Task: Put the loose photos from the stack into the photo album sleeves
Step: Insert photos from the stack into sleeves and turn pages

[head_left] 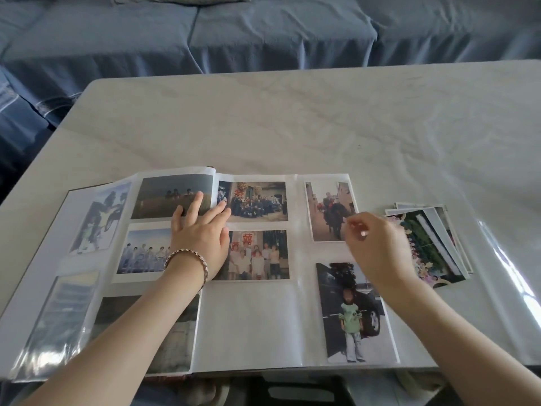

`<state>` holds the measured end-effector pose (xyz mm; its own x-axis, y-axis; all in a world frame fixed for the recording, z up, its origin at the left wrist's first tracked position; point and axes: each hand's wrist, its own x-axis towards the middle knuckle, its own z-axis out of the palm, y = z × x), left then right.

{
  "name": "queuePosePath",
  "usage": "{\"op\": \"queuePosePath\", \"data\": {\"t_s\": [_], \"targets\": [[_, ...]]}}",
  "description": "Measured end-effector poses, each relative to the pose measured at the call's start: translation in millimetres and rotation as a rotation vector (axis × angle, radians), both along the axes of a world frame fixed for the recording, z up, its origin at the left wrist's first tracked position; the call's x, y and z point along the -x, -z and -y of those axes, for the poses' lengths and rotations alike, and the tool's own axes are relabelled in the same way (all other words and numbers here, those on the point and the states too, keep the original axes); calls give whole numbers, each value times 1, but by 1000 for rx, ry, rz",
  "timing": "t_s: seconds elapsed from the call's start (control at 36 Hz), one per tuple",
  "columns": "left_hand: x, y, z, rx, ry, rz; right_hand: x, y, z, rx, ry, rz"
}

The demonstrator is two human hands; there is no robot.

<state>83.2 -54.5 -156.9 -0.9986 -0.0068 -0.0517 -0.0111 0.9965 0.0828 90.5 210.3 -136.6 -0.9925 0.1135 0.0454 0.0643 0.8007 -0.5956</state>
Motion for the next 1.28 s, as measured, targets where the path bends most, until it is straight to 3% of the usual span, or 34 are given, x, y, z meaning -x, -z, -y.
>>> {"op": "queuePosePath", "data": {"t_s": [0.06,0.19,0.31,0.5,0.56,0.64,0.69,0.86,1.0,1.14,1.28], "targets": [[0,0,0,-4,-3,-2,5,4,-21,-156,63,25],[1,1,0,0,-7,-3,4,16,-55,-475,124,338],[1,1,0,10,-6,4,-6,24,-61,-616,49,307],[2,1,0,38,-6,14,-13,10,-64,-498,55,196],[2,1,0,37,-7,14,-17,2,-61,-406,53,66],[2,1,-1,30,-6,11,-29,-6,-46,-317,-143,-255],[2,1,-1,24,-7,7,-39,-5,-33,-303,-342,-309],[2,2,-1,8,-8,-8,-52,8,-8,-355,-681,-114],[2,1,-1,14,-6,4,-33,12,-7,-170,-518,86],[2,1,-1,3,-5,-1,-9,10,-9,-438,-427,251],[2,1,-1,-9,-4,-11,-4,7,-6,-397,-360,314]]}}
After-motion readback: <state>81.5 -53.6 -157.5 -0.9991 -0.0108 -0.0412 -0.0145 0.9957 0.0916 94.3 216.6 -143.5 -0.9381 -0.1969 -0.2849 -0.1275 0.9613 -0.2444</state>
